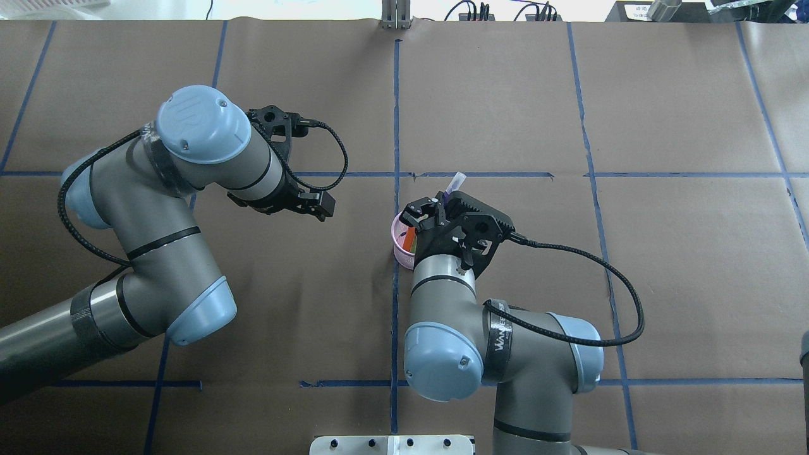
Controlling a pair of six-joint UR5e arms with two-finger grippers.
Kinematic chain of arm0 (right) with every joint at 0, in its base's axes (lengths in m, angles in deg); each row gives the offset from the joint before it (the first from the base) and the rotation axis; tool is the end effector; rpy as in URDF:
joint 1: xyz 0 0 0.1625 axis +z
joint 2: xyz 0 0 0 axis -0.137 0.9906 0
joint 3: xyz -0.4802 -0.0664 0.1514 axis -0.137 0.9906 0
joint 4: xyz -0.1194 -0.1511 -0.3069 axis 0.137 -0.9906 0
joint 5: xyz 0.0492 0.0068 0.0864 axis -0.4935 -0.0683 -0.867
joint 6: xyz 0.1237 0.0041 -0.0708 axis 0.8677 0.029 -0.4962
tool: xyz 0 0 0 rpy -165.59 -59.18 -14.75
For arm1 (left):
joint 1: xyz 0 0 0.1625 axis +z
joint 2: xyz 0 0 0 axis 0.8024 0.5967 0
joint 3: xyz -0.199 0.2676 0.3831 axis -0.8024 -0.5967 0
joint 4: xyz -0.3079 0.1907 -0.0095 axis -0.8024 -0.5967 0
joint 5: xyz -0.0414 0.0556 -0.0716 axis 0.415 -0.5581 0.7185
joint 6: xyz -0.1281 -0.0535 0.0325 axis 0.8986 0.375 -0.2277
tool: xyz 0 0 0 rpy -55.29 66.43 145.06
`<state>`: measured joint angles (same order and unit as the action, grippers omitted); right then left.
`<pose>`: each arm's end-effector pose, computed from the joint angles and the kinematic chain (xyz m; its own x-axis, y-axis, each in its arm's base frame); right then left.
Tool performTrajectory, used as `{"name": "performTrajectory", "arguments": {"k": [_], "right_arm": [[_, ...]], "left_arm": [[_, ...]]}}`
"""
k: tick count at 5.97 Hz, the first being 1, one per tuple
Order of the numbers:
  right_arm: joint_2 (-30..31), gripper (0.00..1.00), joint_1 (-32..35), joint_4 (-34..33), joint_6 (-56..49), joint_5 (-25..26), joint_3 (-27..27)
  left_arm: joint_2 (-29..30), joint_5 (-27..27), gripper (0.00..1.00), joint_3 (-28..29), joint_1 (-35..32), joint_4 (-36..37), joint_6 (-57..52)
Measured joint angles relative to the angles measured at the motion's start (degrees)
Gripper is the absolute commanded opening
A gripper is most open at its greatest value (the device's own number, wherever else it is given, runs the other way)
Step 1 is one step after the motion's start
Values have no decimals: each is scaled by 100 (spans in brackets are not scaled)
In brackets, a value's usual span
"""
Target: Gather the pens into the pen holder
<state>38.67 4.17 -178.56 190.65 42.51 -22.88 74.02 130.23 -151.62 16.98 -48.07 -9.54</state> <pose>-0.5755 -0.3669 0.3217 0.3848 0.3407 0.8578 -0.8666 0.4532 0.2088 0.5022 -0.4718 0.3700 0.6382 0.1482 -0.7555 -0.0024 0.9817 0.1905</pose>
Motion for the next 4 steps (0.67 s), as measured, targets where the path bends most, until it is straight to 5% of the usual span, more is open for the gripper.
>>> {"name": "performTrajectory", "arguments": {"k": [1, 4], "right_arm": [[-2, 95, -72, -4, 60, 184, 67], [-6, 100, -166, -6, -22, 277, 137]], "left_arm": [[4, 4, 100, -6, 0, 2, 0], [4, 6, 100, 0, 1, -9, 0]]}}
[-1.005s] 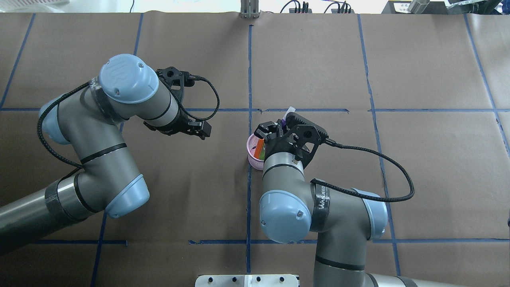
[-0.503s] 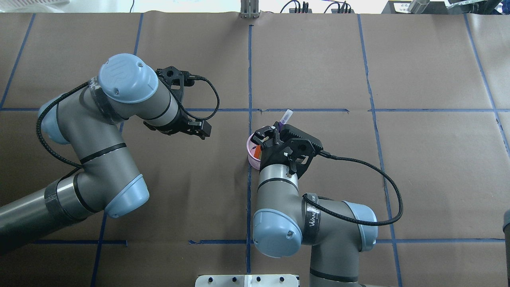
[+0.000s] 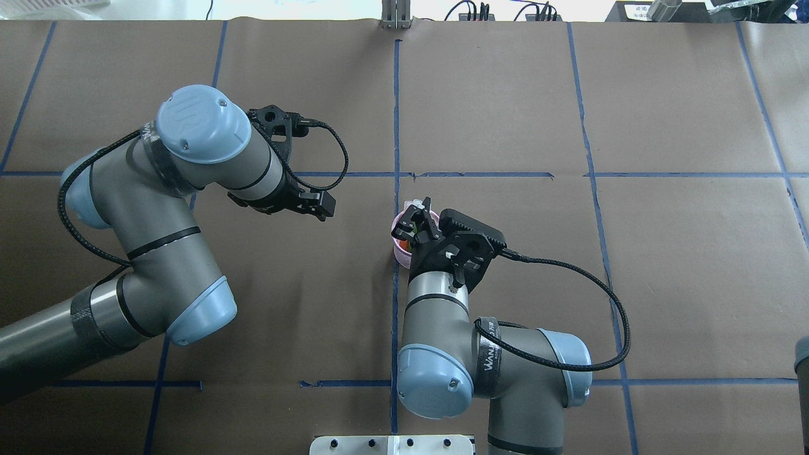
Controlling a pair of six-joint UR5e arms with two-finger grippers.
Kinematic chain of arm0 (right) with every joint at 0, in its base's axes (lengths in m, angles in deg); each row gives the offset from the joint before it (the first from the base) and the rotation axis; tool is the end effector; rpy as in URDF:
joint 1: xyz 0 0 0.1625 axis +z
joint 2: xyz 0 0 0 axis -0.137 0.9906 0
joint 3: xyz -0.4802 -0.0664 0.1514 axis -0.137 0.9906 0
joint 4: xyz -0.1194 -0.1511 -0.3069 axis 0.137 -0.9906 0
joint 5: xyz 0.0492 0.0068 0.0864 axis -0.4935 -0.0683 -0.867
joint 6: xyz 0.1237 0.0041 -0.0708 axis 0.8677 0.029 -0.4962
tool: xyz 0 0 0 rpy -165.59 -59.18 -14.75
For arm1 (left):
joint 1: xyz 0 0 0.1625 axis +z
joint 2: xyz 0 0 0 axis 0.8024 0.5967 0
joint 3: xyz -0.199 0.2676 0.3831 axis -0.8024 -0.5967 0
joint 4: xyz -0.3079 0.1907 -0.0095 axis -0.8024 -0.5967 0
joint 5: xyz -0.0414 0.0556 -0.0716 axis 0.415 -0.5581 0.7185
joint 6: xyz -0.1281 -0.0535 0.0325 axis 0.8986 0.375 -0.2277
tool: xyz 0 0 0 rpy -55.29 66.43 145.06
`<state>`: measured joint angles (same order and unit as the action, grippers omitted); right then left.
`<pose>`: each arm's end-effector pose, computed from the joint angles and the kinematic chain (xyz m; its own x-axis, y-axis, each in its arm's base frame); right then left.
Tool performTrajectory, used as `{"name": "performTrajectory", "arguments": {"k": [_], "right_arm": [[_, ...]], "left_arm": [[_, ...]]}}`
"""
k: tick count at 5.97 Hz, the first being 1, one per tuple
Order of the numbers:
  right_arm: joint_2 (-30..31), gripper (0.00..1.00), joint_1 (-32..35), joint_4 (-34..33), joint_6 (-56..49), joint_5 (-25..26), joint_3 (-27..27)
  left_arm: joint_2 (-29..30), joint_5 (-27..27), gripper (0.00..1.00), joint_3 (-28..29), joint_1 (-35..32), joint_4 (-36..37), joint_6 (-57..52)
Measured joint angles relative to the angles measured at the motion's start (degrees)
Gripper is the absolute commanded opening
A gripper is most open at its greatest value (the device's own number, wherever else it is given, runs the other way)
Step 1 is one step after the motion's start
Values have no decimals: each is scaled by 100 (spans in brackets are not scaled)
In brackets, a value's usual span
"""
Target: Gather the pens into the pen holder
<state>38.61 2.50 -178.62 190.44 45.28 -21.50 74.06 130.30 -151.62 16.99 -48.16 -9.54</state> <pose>-0.5878 -0.3549 0.3261 0.4122 0.3164 0.8544 -0.8605 0.4434 0.2510 0.5025 -0.4717 0.3693 0.6363 0.1494 -0.7569 -0.0030 0.9815 0.1912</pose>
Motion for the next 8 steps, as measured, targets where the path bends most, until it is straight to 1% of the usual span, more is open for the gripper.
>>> {"name": "performTrajectory", "arguments": {"k": [1, 2, 3, 4, 6, 7, 8], "right_arm": [[-23, 100, 35, 0, -203, -216, -97], [-47, 100, 182, -3, -485, -769, -321], [-54, 100, 479, -118, -812, -1666, -608], [-57, 100, 890, -315, -1182, -2776, -833], [-36, 100, 1915, -757, -2205, -5153, -986], [43, 100, 2480, -998, -2997, -6279, -1000], [255, 100, 2972, -1098, -4008, -7006, -1002]], "left_arm": [[5, 0, 100, 1, 1, -1, 0], [12, 0, 100, 1, 1, -2, -2], [17, 9, 100, -1, 0, 0, -6], [19, 26, 100, -10, -1, 26, -70], [-6, 52, 100, -23, -86, 97, -355], [-14, 78, 100, -72, -201, 269, -557], [-26, 287, 100, -159, -461, 604, -1027]]}}
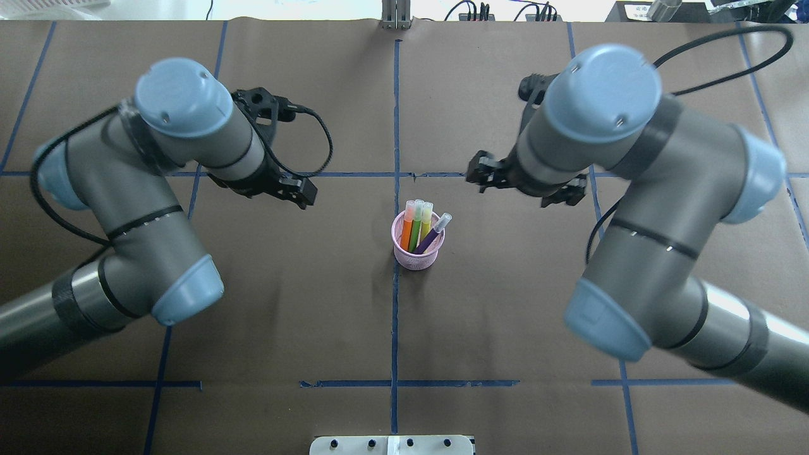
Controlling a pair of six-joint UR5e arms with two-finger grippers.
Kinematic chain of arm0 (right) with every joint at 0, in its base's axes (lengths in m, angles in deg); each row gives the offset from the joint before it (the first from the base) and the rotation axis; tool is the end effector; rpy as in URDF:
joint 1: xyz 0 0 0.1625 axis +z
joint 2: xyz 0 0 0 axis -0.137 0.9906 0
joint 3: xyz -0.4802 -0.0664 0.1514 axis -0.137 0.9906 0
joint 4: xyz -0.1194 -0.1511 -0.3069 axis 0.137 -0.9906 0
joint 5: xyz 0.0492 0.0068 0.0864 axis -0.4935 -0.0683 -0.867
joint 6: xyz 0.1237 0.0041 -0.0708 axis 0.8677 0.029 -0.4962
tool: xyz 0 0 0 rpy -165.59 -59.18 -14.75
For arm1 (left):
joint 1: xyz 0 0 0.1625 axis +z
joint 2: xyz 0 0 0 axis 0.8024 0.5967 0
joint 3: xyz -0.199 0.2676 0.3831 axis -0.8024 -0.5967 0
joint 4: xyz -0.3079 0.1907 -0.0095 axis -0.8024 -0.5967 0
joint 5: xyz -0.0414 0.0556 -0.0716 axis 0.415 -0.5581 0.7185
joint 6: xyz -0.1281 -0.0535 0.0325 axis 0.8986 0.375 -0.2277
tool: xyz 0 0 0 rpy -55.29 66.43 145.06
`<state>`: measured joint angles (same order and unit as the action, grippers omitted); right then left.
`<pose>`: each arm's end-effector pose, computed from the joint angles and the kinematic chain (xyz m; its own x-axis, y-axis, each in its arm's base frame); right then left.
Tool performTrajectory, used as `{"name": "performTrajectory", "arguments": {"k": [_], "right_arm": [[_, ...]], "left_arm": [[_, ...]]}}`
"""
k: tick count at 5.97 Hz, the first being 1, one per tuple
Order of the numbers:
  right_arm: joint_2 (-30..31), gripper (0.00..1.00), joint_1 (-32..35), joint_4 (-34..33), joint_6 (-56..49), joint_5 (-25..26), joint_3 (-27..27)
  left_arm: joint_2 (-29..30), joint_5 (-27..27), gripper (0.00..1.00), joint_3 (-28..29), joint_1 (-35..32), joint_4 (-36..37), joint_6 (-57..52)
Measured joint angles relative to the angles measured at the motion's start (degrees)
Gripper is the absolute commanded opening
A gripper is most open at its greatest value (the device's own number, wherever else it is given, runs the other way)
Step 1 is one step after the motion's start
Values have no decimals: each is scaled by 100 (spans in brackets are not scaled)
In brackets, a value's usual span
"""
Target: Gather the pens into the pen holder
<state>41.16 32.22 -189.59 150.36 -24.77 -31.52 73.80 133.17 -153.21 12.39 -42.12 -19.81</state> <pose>-0.4169 -0.4628 0.3526 0.6866 0.1928 0.7010 -0.2358 0.9711 -0.0362 0.4589 -0.4982 0.3765 0.6679 0.2374 -0.7054 -0.0860 0.9660 0.2437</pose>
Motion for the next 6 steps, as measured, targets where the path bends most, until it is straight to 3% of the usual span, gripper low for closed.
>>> {"name": "performTrajectory", "arguments": {"k": [3, 6], "right_arm": [[1310, 100, 1571, 40, -3465, -1190, -32], [3331, 100, 3676, 495, -7194, -2042, -1]], "left_arm": [[-701, 1072, 100, -49, -1470, 327, -2255], [-1797, 1788, 100, 39, -3031, 326, -4005]]}}
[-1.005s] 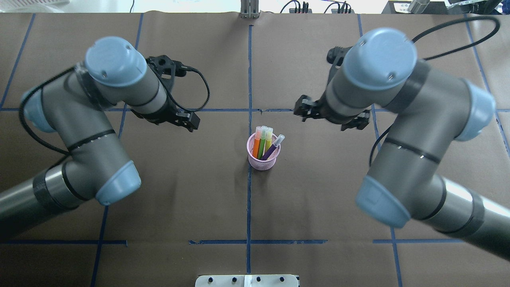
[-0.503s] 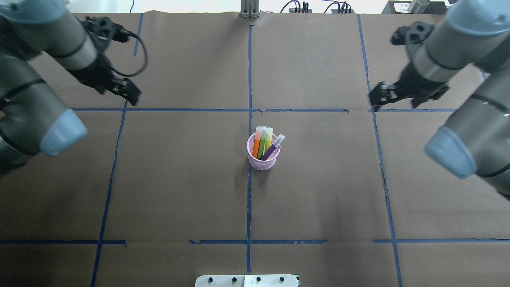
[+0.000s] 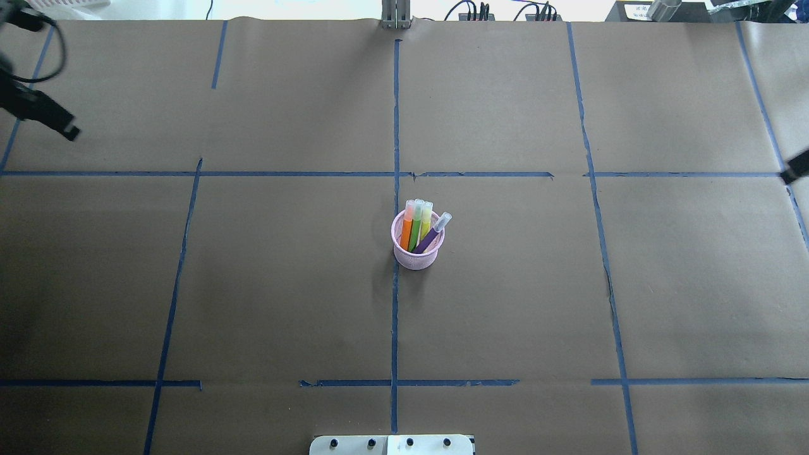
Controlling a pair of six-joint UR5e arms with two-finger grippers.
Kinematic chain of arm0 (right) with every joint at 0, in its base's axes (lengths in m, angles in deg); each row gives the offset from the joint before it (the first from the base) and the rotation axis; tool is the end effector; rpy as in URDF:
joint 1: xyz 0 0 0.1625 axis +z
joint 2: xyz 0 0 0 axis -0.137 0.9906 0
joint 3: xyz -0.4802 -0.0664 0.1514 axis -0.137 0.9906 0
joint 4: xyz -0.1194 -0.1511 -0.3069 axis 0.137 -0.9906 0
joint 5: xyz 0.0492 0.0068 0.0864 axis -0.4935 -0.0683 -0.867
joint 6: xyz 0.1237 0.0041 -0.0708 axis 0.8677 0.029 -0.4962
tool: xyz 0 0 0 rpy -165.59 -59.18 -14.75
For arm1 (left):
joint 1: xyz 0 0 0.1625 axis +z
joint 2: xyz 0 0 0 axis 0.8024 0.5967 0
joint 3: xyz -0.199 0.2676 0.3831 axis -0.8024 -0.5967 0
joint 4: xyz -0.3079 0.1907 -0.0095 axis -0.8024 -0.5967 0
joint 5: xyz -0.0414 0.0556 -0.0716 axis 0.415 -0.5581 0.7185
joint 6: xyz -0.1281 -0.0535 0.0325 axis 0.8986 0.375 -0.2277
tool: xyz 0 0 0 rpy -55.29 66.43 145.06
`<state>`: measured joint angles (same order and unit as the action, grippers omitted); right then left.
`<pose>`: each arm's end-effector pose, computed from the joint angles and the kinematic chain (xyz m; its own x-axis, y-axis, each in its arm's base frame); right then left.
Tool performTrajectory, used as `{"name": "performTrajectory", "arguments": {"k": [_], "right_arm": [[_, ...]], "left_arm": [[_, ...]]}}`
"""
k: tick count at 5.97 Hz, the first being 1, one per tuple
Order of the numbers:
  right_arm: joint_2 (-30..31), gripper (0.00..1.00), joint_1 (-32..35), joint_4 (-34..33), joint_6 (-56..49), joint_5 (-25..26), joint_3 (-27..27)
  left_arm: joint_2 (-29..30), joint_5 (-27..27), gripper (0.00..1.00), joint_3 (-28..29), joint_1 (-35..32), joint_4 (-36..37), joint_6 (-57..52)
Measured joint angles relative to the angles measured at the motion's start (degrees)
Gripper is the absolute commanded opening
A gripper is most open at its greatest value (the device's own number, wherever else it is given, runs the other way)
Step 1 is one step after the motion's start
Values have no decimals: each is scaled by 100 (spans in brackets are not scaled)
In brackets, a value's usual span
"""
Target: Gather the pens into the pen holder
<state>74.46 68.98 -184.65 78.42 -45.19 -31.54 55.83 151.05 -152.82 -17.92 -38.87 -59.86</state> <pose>-0.0540 -0.4143 0.6250 0.7134 -0.3130 0.6270 0.2242 0.9496 0.2189 0.1441 -0.5439 0.5624 0.6589 0.3539 -0.6638 -0.2150 0.9342 0.2846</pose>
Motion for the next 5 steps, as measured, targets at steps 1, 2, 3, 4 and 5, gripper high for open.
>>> {"name": "performTrajectory", "arguments": {"k": [1, 2, 3, 4, 5], "right_arm": [[536, 100, 595, 39, -913, -153, 25], [1002, 100, 1051, 52, -1468, -229, 60], [1324, 100, 1335, 59, -1676, -247, 121], [1463, 100, 1489, 64, -1717, -251, 203], [1513, 100, 1547, 66, -1710, -250, 258]], "left_arm": [[-317, 112, 100, 30, -413, -6, -408], [-666, 149, 100, 86, -723, -5, -910], [-1041, 170, 100, 128, -965, -19, -1308], [-1459, 245, 100, 153, -1179, -38, -1567], [-1822, 335, 100, 173, -1360, -57, -1666]]}}
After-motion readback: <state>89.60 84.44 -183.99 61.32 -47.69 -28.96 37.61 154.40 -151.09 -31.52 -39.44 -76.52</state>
